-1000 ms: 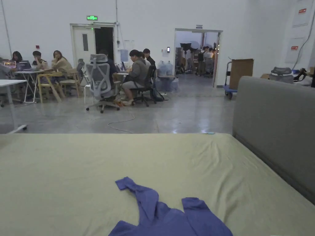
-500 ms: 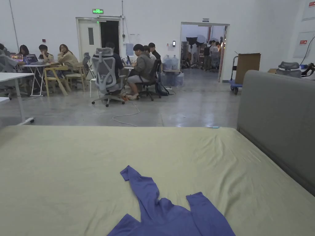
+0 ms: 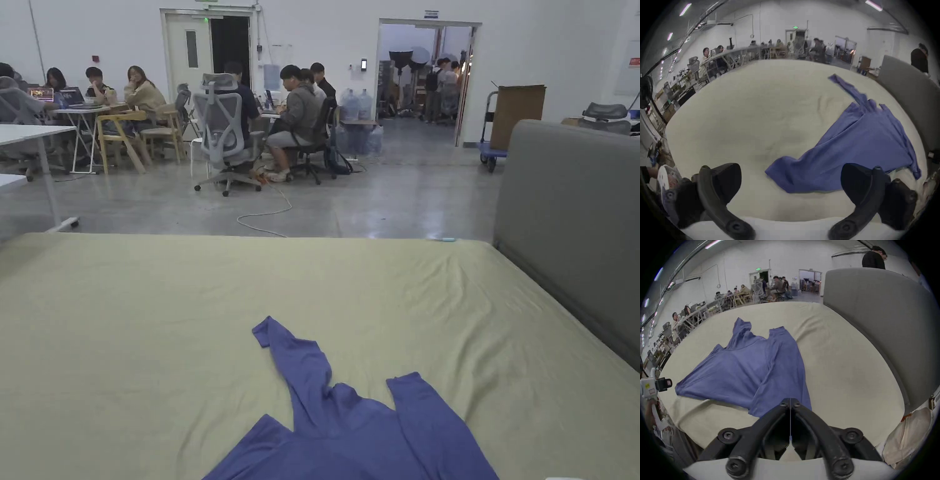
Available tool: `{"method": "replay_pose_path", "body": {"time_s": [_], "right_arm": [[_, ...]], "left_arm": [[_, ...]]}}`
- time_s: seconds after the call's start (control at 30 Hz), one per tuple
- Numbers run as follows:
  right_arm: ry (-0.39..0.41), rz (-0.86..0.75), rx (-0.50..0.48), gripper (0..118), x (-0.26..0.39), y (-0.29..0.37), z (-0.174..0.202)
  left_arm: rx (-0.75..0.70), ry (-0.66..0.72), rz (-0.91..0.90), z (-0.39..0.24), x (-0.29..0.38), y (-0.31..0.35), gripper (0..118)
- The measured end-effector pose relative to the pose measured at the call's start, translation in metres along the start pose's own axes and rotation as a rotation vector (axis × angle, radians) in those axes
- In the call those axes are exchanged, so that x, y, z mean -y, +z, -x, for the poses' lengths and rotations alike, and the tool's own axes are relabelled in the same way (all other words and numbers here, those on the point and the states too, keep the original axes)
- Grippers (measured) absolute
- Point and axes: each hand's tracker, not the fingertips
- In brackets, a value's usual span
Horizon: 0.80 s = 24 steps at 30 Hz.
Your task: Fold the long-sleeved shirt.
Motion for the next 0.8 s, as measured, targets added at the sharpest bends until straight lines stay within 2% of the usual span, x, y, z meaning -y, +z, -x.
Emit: {"method": "replay_pose_path", "body": {"time_s": [0.1,0.13,0.17,0.2,0.23,0.27,0.3,0.33,0.37,0.43,0.47,0.5,0.53,0.57,0.8], "right_arm": [[0.017,0.001,-0.029,0,-0.015,-0.014,0.002],[0.044,-0.006,-0.047,0,-0.026,-0.020,0.007],[0.075,-0.008,-0.062,0,-0.040,-0.026,0.014],[0.105,-0.012,-0.085,0,-0.046,-0.013,0.026],[0.128,-0.019,-0.116,0,-0.062,-0.021,0.035],[0.155,-0.023,-0.151,0,-0.083,-0.035,0.045],[0.170,-0.024,-0.172,0,-0.098,-0.046,0.052],[0.188,-0.019,-0.186,0,-0.114,-0.085,0.043],[0.215,-0.006,-0.206,0,-0.134,-0.103,0.052],[0.260,0.035,-0.257,0,-0.170,-0.142,0.072],[0.291,0.056,-0.277,9,-0.187,-0.162,0.072],[0.321,0.074,-0.293,46,-0.199,-0.180,0.079],[0.328,0.092,-0.301,76,-0.211,-0.201,0.087],[0.336,0.138,-0.305,89,-0.221,-0.221,0.091],[0.453,0.357,-0.302,84,-0.244,-0.296,0.127]], "left_arm": [[0.013,-0.042,0.053,0.001,0.004,-0.022,113],[0.005,-0.049,0.083,-0.007,0.011,-0.025,109],[-0.012,-0.050,0.082,-0.008,0.013,-0.032,93],[-0.028,-0.048,0.076,-0.009,0.015,-0.036,68],[-0.033,-0.037,0.078,-0.008,0.016,-0.038,68],[0.048,0.009,0.085,-0.011,0.020,-0.037,61],[0.062,0.044,0.068,-0.013,0.019,-0.032,47],[0.056,0.034,0.068,-0.015,0.017,-0.027,27],[0.122,0.024,0.078,-0.017,0.015,-0.024,6],[0.059,0.005,0.085,-0.030,0.014,-0.016,6],[0.080,-0.003,0.079,-0.028,0.014,-0.012,6],[0.085,0.005,0.076,-0.027,0.015,-0.008,6],[0.091,0.019,0.075,-0.029,0.014,-0.007,6],[0.110,0.036,0.077,-0.025,0.014,-0.004,6],[0.138,0.070,0.061,-0.020,0.009,0.000,6]]}}
